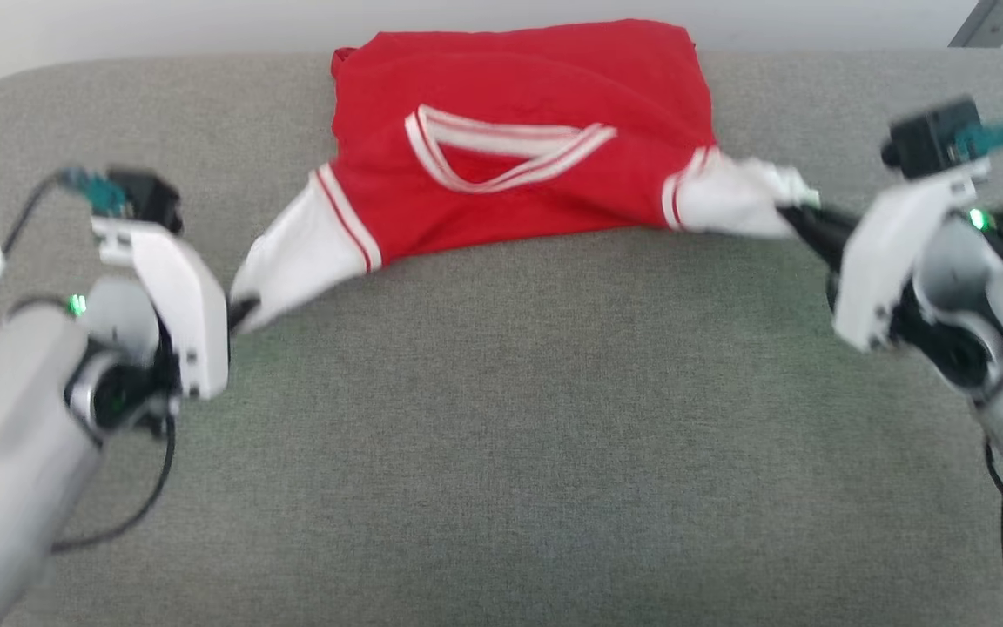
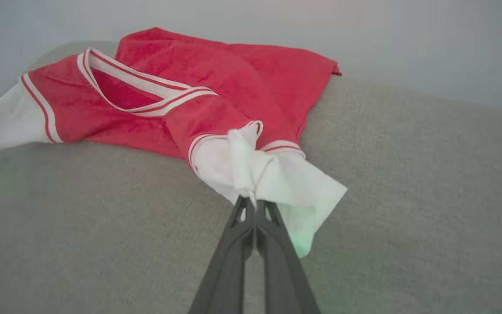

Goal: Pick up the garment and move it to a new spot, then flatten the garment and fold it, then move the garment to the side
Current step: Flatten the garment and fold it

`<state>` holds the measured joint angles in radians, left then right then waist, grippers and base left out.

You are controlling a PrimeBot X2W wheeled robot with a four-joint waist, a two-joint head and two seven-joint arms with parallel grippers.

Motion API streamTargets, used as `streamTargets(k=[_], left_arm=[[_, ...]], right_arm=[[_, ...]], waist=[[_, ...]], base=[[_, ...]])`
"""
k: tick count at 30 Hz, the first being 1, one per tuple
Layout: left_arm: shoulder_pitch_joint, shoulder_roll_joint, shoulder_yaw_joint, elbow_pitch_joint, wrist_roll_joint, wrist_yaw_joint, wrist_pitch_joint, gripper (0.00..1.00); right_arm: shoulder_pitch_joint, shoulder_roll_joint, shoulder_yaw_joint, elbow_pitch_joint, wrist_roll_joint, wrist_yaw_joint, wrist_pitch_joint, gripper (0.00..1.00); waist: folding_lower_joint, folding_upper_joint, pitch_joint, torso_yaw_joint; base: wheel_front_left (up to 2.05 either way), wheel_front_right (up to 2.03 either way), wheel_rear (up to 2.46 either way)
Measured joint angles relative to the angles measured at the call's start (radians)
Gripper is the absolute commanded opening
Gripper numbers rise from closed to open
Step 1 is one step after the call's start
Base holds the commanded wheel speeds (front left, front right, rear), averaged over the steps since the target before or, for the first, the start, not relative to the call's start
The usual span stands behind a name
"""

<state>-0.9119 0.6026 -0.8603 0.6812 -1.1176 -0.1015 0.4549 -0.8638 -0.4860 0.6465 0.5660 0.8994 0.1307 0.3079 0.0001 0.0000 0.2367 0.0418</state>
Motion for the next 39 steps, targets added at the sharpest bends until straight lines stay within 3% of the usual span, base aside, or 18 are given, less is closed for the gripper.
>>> streamTargets(k=[5, 9, 10, 15, 19, 23, 24, 25, 26, 27, 33, 39], left_arm=[[0.171, 0.11, -0.007, -0.235, -0.046, 0.1, 0.055, 0.0], [0.321, 0.203, -0.003, -0.423, -0.085, 0.212, 0.069, 0.0], [0.393, 0.241, 0.0, -0.508, -0.113, 0.266, 0.069, 0.0], [0.552, 0.318, -0.005, -0.683, -0.167, 0.385, 0.072, 0.0], [0.634, 0.35, -0.01, -0.766, -0.187, 0.448, 0.055, 0.0], [0.676, 0.344, -0.007, -0.796, -0.195, 0.463, 0.013, 0.0], [0.68, 0.34, -0.007, -0.797, -0.195, 0.463, 0.006, 0.0], [0.686, 0.333, -0.004, -0.796, -0.195, 0.463, -0.007, 0.0], [0.689, 0.326, -0.001, -0.794, -0.197, 0.463, -0.013, 0.0], [0.689, 0.321, 0.0, -0.793, -0.198, 0.462, -0.022, 0.0], [0.679, 0.3, 0.008, -0.791, -0.188, 0.452, -0.048, 0.0], [0.64, 0.274, 0.017, -0.803, -0.173, 0.448, -0.058, 0.0]], right_arm=[[0.184, -0.108, -0.02, -0.186, 0.038, 0.0, 0.074, 0.0], [0.339, -0.171, -0.07, -0.295, 0.064, 0.0, 0.133, 0.0], [0.42, -0.193, -0.092, -0.347, 0.07, 0.0, 0.165, 0.0], [0.598, -0.229, -0.15, -0.457, 0.082, 0.0, 0.259, 0.0], [0.729, -0.239, -0.203, -0.518, 0.091, 0.0, 0.328, 0.0], [0.817, -0.218, -0.256, -0.547, 0.03, 0.0, 0.345, 0.0], [0.827, -0.205, -0.27, -0.546, 0.005, 0.0, 0.345, 0.07], [0.835, -0.188, -0.285, -0.544, -0.016, 0.0, 0.344, 0.25], [0.84, -0.175, -0.294, -0.547, -0.036, 0.0, 0.345, 0.5], [0.844, -0.166, -0.306, -0.554, -0.059, 0.0, 0.347, 1.0], [0.826, -0.091, -0.462, -0.672, -0.138, 0.0, 0.397, 1.0], [0.661, 0.07, -0.645, -0.751, -0.298, 0.0, 0.394, 1.0]], waist=[[0.0, 0.0, -0.018, -0.003], [0.0, 0.0, -0.03, -0.006], [0.0, 0.0001, -0.034, -0.007], [0.0, 0.0, -0.037, -0.013], [0.0, 0.0, -0.036, -0.01], [0.0, 0.0001, -0.032, -0.006], [-0.0001, 0.0, -0.03, -0.005], [-0.0001, 0.0, -0.029, -0.005], [0.0, 0.0001, -0.027, -0.004], [0.0, 0.0, -0.025, -0.002], [0.0, 0.0, -0.004, 0.007], [0.0, 0.0, 0.037, 0.025]], base=[[0.0, 0.0, 0.0], [0.0, 0.0, 0.0], [0.0, 0.0, 0.0], [0.0, 0.0, 0.0], [0.0, 0.0, 0.0], [0.0, 0.0, 0.0], [0.0, 0.0, 0.0], [0.0, 0.0, 0.0], [0.0, 0.0, 0.0], [0.0, 0.0, 0.0], [0.0, 0.0, 0.0], [0.0, 0.0, 0.0]])
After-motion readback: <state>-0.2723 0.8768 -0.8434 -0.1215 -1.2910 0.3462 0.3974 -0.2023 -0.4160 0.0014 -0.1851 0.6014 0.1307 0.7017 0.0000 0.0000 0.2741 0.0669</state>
